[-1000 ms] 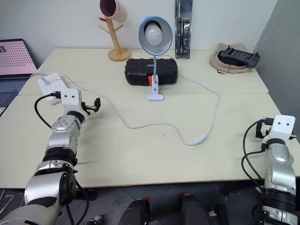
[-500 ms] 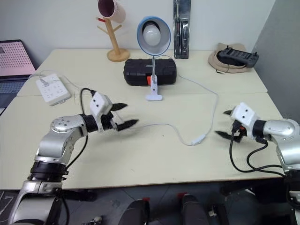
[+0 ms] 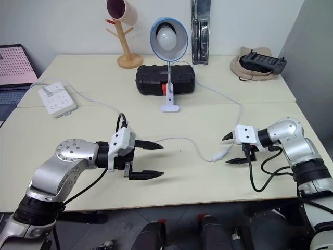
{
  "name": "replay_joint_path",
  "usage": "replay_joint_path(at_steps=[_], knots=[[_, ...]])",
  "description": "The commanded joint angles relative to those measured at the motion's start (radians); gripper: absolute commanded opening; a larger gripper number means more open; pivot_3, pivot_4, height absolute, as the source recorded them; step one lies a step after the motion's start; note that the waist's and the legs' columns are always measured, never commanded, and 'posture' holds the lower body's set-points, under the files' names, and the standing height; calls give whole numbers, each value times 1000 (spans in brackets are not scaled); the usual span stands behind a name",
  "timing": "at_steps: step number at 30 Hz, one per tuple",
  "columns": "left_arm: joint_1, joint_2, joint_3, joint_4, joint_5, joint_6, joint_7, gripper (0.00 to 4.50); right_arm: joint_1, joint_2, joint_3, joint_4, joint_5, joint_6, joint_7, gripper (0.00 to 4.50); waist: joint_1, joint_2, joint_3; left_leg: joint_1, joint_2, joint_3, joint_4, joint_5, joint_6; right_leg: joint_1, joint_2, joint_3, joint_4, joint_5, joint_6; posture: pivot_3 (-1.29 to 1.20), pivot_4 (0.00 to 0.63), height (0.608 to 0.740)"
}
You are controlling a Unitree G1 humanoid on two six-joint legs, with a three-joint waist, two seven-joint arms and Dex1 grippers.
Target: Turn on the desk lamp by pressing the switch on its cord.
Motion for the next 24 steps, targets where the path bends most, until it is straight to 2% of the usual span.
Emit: replay_joint_path(at_steps=[1,8,12,20,23,24], knots=[[-5,8,4,-9,7,-22,1,4500,-35,12,13,44,-26,-42,31,4451,2,0,0,0,0,0,0,0,0,0,0,0,0,0,0,0,150,740],[7,7,12,-20,0,-19,7,4500,-86,39,52,200,-89,-165,56,4451,3,0,0,1,0,0,1,0,0,0,0,0,1,0,0,0,150,740],[17,3,21,-33,-7,-9,24,4500,-108,51,50,242,-89,-188,69,3497,3,0,0,1,0,0,1,0,0,0,0,0,1,0,0,0,150,740],[20,-8,18,-39,-19,2,52,4500,-108,63,43,256,-67,-165,103,1168,5,0,0,1,0,0,1,0,0,0,0,0,1,0,0,0,150,740],[22,-15,15,-41,-23,6,61,4500,-101,66,30,223,-37,-104,117,415,5,0,0,1,0,0,1,0,0,0,0,0,2,0,0,0,150,740],[21,-17,14,-41,-24,7,63,4500,-96,63,27,208,-26,-77,128,397,5,0,0,1,0,0,1,0,0,0,0,0,1,1,0,0,150,740]])
